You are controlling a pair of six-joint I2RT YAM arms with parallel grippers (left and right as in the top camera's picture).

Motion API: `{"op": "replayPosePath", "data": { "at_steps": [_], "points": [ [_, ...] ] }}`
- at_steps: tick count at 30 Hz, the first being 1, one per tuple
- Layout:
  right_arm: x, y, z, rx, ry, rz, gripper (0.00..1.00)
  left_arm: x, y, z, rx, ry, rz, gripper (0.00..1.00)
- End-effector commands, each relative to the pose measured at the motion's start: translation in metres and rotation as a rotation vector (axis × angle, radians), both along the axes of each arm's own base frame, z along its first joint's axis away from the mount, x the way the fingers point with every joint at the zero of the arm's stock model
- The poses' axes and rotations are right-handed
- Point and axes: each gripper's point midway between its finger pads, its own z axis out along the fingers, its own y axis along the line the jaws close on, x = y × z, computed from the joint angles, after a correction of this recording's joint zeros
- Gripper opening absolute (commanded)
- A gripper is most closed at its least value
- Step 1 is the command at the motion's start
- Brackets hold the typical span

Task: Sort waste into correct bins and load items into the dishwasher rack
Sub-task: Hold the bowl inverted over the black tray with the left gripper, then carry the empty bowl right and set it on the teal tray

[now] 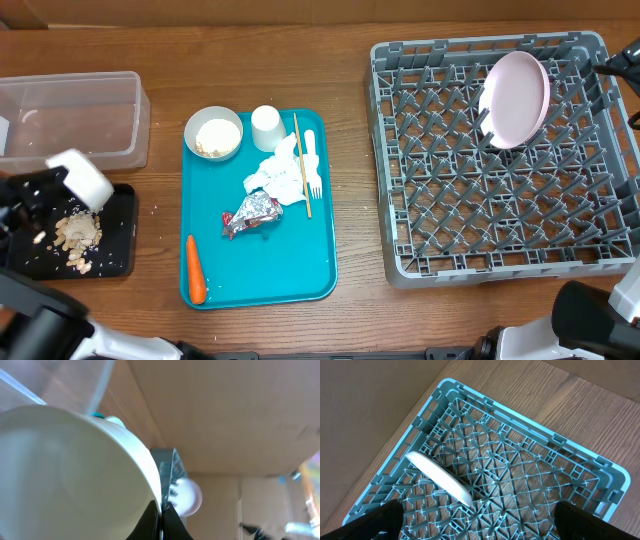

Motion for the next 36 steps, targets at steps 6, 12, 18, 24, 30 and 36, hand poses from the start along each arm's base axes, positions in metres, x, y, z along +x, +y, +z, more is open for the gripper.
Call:
{"op": "replayPosePath", "data": {
  "at_steps": [6,12,18,24,30,36],
  "points": [
    [0.001,-0.001,-0.002,0.004,0.001,-0.008,1.0,0.015,-0.086,0.038,0.349,0.123,-0.183,0.04],
    [0.001,-0.001,-0.002,0.004,0.001,-0.008,1.0,0.014,-0.117,0.01,0.707,0.426,-0.177,0.04],
    [0.001,-0.001,-0.002,0.004,0.001,-0.008,1.0,0.022,-0.168,-0.011,0.876,0.508,-0.275,0.04],
    [0.001,-0.001,-0.002,0.004,0.001,-0.007,1.0,0.029,-0.186,-0.037,0.97,0.601,-0.304,0.04],
    [0.001,-0.001,-0.002,0.004,0.001,-0.008,1.0,0.038,-0.203,-0.072,0.969,0.669,-0.375,0.04],
    [0.001,-0.001,-0.002,0.004,0.001,-0.008,1.0,0.045,-0.221,-0.099,0.973,0.698,-0.446,0.04]
  ]
}}
